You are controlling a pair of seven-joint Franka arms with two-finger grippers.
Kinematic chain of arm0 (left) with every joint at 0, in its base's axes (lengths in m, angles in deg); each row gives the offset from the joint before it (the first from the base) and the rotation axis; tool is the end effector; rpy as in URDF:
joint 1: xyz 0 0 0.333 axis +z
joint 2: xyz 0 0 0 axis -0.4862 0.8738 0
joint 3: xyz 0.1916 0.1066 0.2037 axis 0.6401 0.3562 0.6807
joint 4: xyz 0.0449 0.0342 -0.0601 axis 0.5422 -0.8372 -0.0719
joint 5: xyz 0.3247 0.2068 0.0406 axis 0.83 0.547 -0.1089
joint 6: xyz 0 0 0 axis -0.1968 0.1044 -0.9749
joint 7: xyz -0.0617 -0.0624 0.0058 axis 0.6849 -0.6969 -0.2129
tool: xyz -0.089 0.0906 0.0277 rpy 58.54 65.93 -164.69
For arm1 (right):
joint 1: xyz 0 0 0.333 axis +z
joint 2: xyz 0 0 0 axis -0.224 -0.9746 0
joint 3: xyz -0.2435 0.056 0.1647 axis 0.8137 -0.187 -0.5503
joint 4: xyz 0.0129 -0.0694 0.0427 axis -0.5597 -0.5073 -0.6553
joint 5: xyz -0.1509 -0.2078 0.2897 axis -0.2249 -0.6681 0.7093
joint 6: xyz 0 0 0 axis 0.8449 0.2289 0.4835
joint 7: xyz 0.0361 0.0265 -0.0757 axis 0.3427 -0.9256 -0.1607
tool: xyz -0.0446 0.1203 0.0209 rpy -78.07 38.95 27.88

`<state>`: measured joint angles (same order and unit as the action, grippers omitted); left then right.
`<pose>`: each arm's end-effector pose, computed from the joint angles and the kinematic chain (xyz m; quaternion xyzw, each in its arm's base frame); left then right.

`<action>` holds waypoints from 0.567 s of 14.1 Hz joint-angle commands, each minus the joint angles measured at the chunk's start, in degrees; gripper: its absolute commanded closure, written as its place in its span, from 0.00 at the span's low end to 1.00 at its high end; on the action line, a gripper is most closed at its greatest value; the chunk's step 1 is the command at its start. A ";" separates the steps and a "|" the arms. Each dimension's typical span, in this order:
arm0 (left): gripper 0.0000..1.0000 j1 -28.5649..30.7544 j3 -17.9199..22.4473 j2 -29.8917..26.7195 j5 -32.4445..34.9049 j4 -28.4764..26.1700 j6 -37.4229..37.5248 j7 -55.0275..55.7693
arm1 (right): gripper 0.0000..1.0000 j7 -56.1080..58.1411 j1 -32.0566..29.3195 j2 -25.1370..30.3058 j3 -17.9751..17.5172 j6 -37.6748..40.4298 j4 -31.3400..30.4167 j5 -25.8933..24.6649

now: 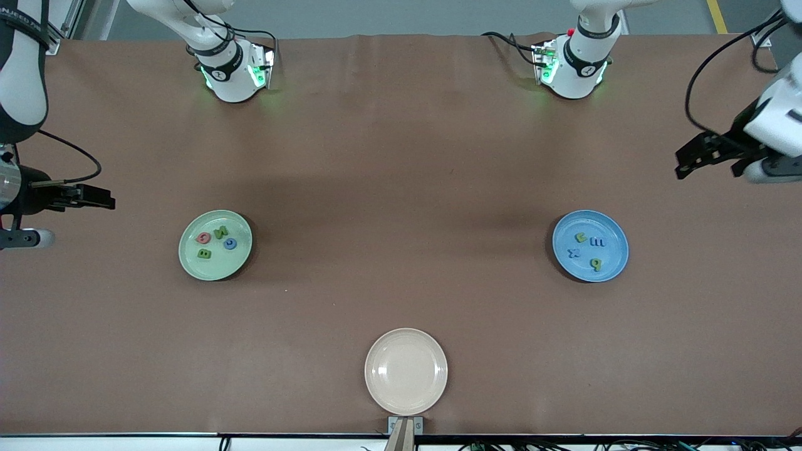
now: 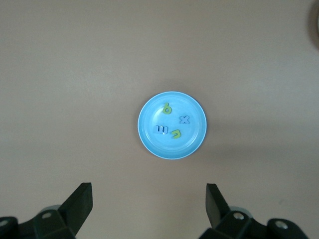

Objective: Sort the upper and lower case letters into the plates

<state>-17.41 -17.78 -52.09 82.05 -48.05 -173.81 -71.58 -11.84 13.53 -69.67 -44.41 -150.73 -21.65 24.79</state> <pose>0.5337 -0.0102 0.5798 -0.9995 -0.0090 -0.0304 0.0015 0.5893 -0.0635 0.4901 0.9942 0.0224 -0.1053 0.0021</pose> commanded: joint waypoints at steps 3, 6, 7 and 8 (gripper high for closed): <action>0.00 2.64 -0.15 0.60 -2.34 5.24 4.99 -3.00 | 0.00 -0.74 -1.91 -0.82 -0.97 1.04 2.99 0.10; 0.00 2.64 -0.07 0.78 -2.34 5.60 4.91 -3.00 | 0.00 -0.92 -2.08 -1.09 -0.97 2.80 4.93 -0.16; 0.00 2.55 -0.15 0.78 -2.25 6.30 5.00 -2.82 | 0.00 -0.83 -2.26 -1.17 -0.97 2.80 5.63 -0.16; 0.00 2.55 -0.50 0.78 -2.25 6.74 4.91 -2.47 | 0.00 -0.66 -2.26 -1.18 -0.97 2.54 5.81 -0.16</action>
<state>-14.85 -17.87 -51.99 80.72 -43.77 -170.24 -74.04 -11.90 12.34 -70.06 -44.48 -149.14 -18.00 24.81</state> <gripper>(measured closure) 0.000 0.000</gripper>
